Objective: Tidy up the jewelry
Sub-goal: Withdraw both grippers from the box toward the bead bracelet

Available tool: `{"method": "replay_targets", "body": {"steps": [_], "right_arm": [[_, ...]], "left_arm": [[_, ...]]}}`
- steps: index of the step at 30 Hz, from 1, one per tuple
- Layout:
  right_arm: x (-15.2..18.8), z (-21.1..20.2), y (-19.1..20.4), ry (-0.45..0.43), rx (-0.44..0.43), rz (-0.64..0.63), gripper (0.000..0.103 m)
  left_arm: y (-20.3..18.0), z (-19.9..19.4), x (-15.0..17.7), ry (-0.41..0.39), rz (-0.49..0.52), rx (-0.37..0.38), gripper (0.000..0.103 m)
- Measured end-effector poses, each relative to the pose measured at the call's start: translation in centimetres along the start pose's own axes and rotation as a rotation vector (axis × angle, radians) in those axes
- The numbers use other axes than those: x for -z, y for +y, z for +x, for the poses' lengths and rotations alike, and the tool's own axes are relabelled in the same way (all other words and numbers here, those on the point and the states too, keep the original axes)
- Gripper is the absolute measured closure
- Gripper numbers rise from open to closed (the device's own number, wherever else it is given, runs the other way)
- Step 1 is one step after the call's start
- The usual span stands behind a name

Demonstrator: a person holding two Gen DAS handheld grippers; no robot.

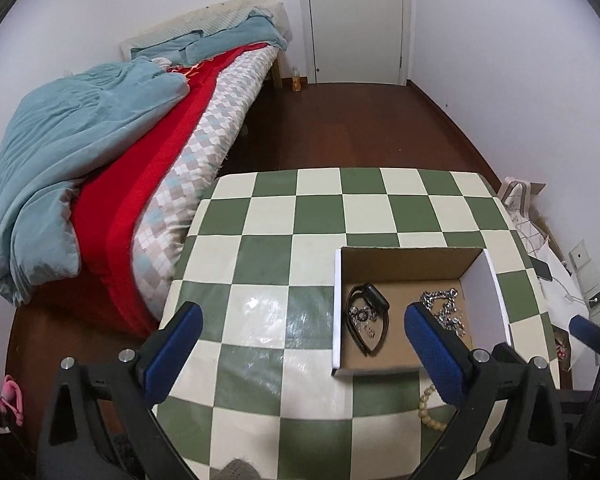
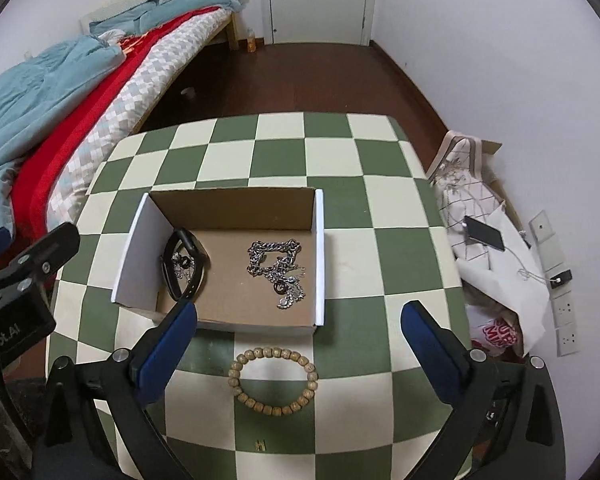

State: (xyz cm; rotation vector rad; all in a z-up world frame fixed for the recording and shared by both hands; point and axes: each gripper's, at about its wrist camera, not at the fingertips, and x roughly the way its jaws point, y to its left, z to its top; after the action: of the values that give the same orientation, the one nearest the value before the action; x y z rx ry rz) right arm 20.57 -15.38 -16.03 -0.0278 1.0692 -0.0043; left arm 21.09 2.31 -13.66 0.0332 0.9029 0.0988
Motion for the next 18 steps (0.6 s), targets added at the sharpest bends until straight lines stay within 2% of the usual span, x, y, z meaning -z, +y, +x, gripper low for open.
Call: {"method": "replay_targets", "body": {"steps": [11,15,18], "right_arm": [[1.8,-6.8,-0.2,-0.126,0.025,0.027,0.0],[2.9,-7.4,-1.2,-0.099,-0.008,0.054,0.0],[4.5,-6.1,-2.1,-0.05,-0.012,0.063,0.0]], "left_arm": [[1.9,-5.7,1.7,-0.09,-0.024,-0.019,0.0],[2.3,-5.9,3.4,-0.082,-0.017,-0.059,0.0],[2.1,-3.9,5.4,-0.011,-0.019,-0.072,0.0]]}}
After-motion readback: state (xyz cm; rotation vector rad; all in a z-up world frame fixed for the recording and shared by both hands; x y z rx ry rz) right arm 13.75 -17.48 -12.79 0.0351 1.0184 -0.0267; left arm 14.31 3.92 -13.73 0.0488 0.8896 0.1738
